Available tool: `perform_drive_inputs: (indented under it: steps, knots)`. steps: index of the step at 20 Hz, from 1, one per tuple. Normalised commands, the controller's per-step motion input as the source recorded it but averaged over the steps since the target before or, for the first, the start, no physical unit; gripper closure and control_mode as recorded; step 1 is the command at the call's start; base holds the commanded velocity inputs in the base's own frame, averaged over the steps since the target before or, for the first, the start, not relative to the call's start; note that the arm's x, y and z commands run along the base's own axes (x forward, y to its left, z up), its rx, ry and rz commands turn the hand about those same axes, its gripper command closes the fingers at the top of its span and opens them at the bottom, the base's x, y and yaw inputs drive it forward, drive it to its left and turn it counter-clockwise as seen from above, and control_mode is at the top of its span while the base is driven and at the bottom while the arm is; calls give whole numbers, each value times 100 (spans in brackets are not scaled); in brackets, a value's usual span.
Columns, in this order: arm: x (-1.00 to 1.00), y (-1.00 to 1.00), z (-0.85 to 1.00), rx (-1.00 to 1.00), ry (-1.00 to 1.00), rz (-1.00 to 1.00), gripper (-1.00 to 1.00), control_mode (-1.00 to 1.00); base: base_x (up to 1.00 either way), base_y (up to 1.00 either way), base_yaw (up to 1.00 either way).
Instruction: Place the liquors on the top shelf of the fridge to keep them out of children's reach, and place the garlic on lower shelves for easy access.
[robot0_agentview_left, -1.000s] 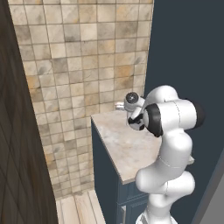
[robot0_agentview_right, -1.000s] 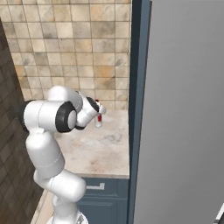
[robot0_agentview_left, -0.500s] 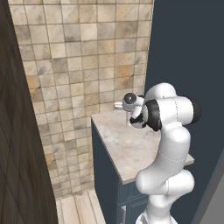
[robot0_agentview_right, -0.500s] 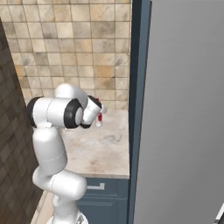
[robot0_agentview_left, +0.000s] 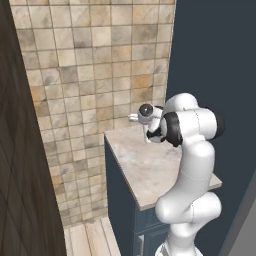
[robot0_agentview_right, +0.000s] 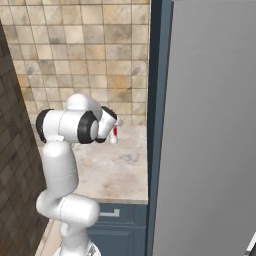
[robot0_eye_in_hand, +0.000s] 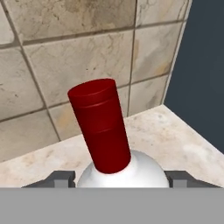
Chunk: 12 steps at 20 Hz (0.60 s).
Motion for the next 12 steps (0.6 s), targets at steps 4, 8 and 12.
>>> perform_drive_inputs:
  steps: [4,8,12]
  knots:
    - [1,-10,-15,0,0,-1,100,-100,0,0,0]
    - [-1,-13,0,0,0,0,100,-100,0,0,0]
    - [-19,-1,28,0,0,0,100,-100,0,0,0]
